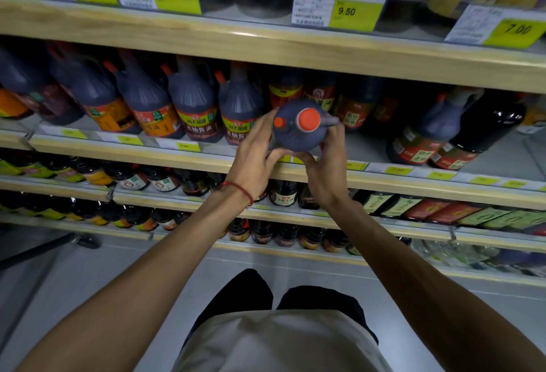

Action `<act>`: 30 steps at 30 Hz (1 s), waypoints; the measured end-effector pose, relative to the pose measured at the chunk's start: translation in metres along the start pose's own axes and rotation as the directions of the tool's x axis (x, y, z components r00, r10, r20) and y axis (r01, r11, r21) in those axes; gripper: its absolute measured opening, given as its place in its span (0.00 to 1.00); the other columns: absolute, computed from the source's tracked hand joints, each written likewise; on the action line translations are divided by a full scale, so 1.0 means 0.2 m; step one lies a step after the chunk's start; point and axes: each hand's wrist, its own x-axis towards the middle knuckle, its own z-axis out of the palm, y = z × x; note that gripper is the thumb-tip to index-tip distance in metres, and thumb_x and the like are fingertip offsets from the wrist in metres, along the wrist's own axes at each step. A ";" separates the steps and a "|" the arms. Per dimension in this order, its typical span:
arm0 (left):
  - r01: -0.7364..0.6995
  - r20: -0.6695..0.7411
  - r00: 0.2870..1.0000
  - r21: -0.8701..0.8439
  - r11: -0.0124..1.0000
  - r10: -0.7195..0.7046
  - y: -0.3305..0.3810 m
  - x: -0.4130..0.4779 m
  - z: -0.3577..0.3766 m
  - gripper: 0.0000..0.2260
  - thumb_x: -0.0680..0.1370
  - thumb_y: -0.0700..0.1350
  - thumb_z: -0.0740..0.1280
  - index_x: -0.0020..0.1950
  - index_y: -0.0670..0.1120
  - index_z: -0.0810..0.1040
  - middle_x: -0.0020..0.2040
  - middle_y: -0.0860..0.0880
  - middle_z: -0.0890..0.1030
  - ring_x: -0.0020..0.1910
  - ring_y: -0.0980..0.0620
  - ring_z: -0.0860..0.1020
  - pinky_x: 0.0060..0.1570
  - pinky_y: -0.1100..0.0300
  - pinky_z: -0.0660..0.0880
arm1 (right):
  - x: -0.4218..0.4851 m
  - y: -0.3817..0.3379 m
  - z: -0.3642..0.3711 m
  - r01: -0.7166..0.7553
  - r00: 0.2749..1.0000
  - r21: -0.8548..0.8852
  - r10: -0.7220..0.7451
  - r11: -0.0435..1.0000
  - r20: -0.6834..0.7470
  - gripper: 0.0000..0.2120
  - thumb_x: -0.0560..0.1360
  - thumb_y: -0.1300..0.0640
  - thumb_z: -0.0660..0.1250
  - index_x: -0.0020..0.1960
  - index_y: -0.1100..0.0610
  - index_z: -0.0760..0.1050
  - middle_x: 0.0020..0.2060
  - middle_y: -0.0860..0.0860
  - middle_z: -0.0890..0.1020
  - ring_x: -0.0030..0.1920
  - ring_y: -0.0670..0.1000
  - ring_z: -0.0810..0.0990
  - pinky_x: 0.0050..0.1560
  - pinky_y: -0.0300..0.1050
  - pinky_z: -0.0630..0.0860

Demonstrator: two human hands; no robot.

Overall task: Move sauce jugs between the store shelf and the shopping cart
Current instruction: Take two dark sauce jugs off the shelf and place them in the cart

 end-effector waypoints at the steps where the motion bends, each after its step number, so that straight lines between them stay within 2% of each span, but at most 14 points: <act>1: 0.000 -0.003 1.000 0.010 1.000 0.000 -0.02 0.01 0.01 0.27 0.80 0.42 0.71 0.77 0.40 0.66 0.73 0.44 0.72 0.73 0.49 0.70 0.72 0.52 0.68 | 0.01 0.02 0.01 -0.003 1.000 -0.016 0.003 1.000 0.007 0.35 0.75 0.66 0.77 0.76 0.60 0.64 0.71 0.54 0.70 0.72 0.54 0.72 0.70 0.57 0.74; 6: 0.030 -0.008 1.000 0.048 0.998 -0.030 -0.11 0.03 0.04 0.28 0.79 0.42 0.72 0.77 0.40 0.67 0.71 0.44 0.75 0.71 0.49 0.72 0.71 0.58 0.69 | 0.07 0.12 0.06 -0.020 0.998 -0.045 0.022 0.999 0.051 0.35 0.74 0.60 0.78 0.76 0.59 0.65 0.69 0.53 0.71 0.71 0.54 0.73 0.69 0.58 0.75; 10: 0.061 -0.005 0.998 0.056 0.997 -0.060 -0.13 0.06 0.03 0.31 0.79 0.42 0.72 0.80 0.42 0.64 0.73 0.45 0.75 0.72 0.49 0.72 0.70 0.56 0.70 | 0.10 0.14 0.08 -0.049 0.996 -0.027 0.051 0.998 0.077 0.34 0.72 0.61 0.79 0.74 0.60 0.67 0.67 0.53 0.72 0.69 0.53 0.75 0.67 0.59 0.77; 15: 0.125 -0.067 0.991 0.110 0.986 -0.118 -0.12 0.10 0.04 0.31 0.78 0.47 0.73 0.79 0.44 0.67 0.64 0.43 0.82 0.63 0.46 0.79 0.61 0.52 0.77 | 0.16 0.16 0.08 -0.133 0.985 0.011 0.131 0.991 0.109 0.38 0.69 0.56 0.81 0.74 0.56 0.68 0.68 0.52 0.74 0.69 0.53 0.77 0.66 0.59 0.79; 18: 0.168 -0.102 0.982 0.097 0.981 -0.158 -0.14 0.11 0.06 0.29 0.77 0.50 0.73 0.76 0.44 0.71 0.64 0.44 0.83 0.65 0.47 0.79 0.65 0.53 0.76 | 0.17 0.17 0.09 -0.162 0.979 0.032 0.156 0.986 0.131 0.37 0.68 0.56 0.80 0.74 0.56 0.69 0.68 0.54 0.76 0.67 0.53 0.79 0.65 0.59 0.80; 21: 0.223 -0.137 0.968 0.073 0.972 -0.212 -0.15 0.11 0.07 0.23 0.76 0.53 0.72 0.70 0.46 0.78 0.56 0.46 0.86 0.57 0.49 0.83 0.59 0.51 0.80 | 0.19 0.18 0.10 -0.158 0.979 0.016 0.155 0.987 0.136 0.36 0.68 0.49 0.79 0.72 0.49 0.69 0.66 0.53 0.80 0.66 0.53 0.80 0.64 0.60 0.80; 24: 0.253 -0.203 0.950 0.059 0.966 -0.237 -0.14 0.12 0.07 0.14 0.77 0.49 0.73 0.59 0.43 0.84 0.51 0.47 0.87 0.51 0.50 0.84 0.54 0.50 0.80 | 0.20 0.19 0.13 -0.181 0.975 -0.007 0.181 0.983 0.127 0.35 0.68 0.44 0.76 0.72 0.44 0.68 0.65 0.51 0.81 0.66 0.53 0.80 0.65 0.60 0.79; 26: 0.279 -0.206 0.941 0.033 0.960 -0.267 -0.13 0.12 0.07 0.14 0.77 0.48 0.74 0.59 0.43 0.85 0.52 0.47 0.87 0.52 0.50 0.84 0.56 0.50 0.81 | 0.20 0.20 0.14 -0.190 0.973 -0.036 0.194 0.981 0.129 0.38 0.68 0.41 0.75 0.74 0.45 0.66 0.67 0.51 0.80 0.67 0.53 0.79 0.66 0.60 0.78; 28: 0.318 -0.190 0.932 0.013 0.948 -0.310 -0.11 0.10 0.06 0.17 0.77 0.48 0.74 0.63 0.42 0.83 0.56 0.47 0.86 0.55 0.51 0.84 0.59 0.51 0.80 | 0.20 0.21 0.14 -0.186 0.969 -0.086 0.197 0.979 0.146 0.40 0.69 0.40 0.73 0.77 0.48 0.63 0.69 0.52 0.78 0.69 0.54 0.78 0.67 0.60 0.77; 30: 0.345 -0.157 0.927 -0.002 0.939 -0.341 -0.09 0.08 0.06 0.17 0.76 0.46 0.75 0.64 0.43 0.83 0.56 0.48 0.86 0.54 0.53 0.84 0.59 0.52 0.81 | 0.19 0.18 0.13 -0.191 0.963 -0.128 0.211 0.973 0.167 0.38 0.72 0.46 0.72 0.78 0.51 0.63 0.70 0.54 0.77 0.69 0.55 0.77 0.68 0.60 0.77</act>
